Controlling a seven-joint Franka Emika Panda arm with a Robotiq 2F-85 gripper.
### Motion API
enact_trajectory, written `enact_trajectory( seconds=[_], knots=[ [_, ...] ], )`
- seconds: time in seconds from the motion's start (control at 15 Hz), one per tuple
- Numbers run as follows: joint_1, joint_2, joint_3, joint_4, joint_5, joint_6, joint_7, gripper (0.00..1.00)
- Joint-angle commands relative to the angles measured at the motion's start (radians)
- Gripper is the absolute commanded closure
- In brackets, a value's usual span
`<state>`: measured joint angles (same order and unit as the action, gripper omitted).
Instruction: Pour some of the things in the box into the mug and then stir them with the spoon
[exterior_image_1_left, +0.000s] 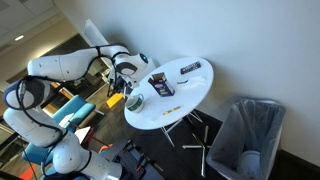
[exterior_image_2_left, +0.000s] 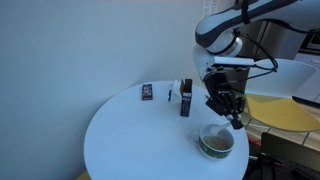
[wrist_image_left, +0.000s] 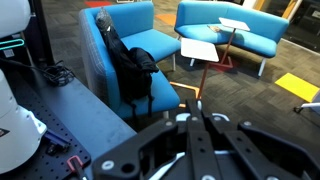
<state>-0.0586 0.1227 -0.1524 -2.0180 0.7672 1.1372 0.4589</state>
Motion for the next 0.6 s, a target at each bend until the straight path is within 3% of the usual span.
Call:
enact_trajectory(
  seconds=[0.0, 0.2, 0.53],
  knots=[
    [-0.015, -0.110, 0.007, -0.046, 0.002, 0.008, -0.012, 0.99],
    [-0.005, -0.163, 0.027, -0.053, -0.029, 0.059, -0.048, 0.99],
    [0.039, -0.191, 0.119, -0.037, -0.151, 0.236, -0.099, 0.99]
  ],
)
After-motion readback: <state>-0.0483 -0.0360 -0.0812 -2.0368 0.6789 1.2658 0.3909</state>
